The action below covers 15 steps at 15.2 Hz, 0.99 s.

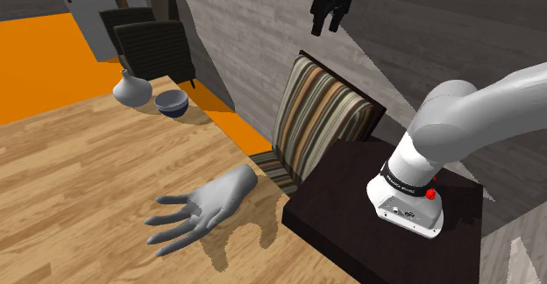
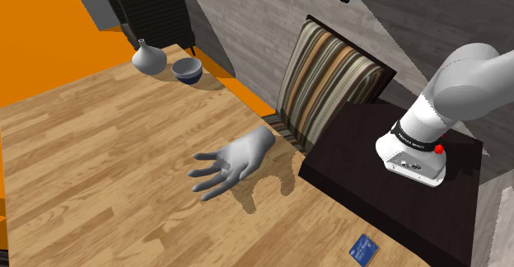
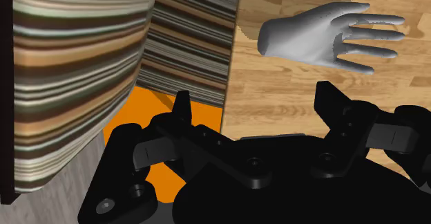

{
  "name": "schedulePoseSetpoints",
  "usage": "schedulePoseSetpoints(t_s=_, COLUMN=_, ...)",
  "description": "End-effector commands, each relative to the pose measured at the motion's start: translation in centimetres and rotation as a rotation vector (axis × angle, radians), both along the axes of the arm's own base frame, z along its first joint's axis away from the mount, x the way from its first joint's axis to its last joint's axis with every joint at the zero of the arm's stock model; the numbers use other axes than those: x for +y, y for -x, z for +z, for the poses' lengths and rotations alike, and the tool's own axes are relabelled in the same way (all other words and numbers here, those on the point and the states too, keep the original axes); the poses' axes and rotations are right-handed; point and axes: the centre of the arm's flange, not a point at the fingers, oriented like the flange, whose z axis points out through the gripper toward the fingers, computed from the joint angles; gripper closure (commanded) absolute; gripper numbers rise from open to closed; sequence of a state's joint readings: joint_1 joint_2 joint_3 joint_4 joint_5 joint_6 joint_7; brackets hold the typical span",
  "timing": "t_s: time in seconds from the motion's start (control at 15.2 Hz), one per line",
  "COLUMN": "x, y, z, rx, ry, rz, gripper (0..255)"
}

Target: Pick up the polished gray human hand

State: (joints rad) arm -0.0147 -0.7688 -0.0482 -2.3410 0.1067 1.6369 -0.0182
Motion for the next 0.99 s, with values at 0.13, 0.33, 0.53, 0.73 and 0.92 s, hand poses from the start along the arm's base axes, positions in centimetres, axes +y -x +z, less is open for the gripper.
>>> schedulePoseSetpoints(t_s=0.13, x=1.4, y=0.2, z=-2.2, rx=0.004, ry=-0.009, rz=-0.035, gripper=0)
schedulePoseSetpoints(t_s=0.33, x=3.5, y=0.4, z=-5.5, rx=0.011, ry=-0.024, rz=-0.089, gripper=0)
schedulePoseSetpoints(t_s=0.53, x=5.6, y=0.6, z=-8.7, rx=0.018, ry=-0.038, rz=-0.142, gripper=0)
schedulePoseSetpoints(t_s=0.73, x=7.8, y=0.6, z=-11.9, rx=0.025, ry=-0.052, rz=-0.195, gripper=0)
schedulePoseSetpoints(t_s=0.92, x=10.1, y=0.6, z=-15.1, rx=0.031, ry=-0.066, rz=-0.248, gripper=0)
